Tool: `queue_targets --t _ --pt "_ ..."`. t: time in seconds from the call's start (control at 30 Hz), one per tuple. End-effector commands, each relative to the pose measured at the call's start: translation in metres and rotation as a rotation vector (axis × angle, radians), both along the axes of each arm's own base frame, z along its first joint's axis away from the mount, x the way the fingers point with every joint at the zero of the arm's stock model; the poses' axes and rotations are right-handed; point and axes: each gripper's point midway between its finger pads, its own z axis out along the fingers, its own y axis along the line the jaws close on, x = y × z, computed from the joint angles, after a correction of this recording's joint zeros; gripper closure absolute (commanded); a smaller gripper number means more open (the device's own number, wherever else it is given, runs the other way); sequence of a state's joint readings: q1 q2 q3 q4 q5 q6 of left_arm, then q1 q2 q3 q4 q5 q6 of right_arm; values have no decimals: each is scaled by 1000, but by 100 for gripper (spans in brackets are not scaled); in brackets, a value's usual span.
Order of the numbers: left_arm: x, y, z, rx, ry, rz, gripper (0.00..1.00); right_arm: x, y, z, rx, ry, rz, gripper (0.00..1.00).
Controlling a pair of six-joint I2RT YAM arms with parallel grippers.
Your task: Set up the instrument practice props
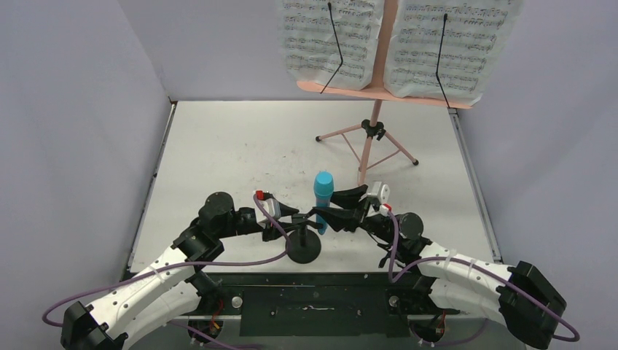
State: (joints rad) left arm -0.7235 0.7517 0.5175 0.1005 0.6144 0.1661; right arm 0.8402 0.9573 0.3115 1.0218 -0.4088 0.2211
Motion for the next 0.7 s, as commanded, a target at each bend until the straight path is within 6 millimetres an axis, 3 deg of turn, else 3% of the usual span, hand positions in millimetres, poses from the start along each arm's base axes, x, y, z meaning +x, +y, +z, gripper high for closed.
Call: queue_targets --t 0.0,0.67 --pt "-5 -2 4 -7 -8 -29 100 -10 1 29 111 -74 32 95" --pt "-4 -2 4 -8 0 -25 100 -24 15 16 112 -51 88 95"
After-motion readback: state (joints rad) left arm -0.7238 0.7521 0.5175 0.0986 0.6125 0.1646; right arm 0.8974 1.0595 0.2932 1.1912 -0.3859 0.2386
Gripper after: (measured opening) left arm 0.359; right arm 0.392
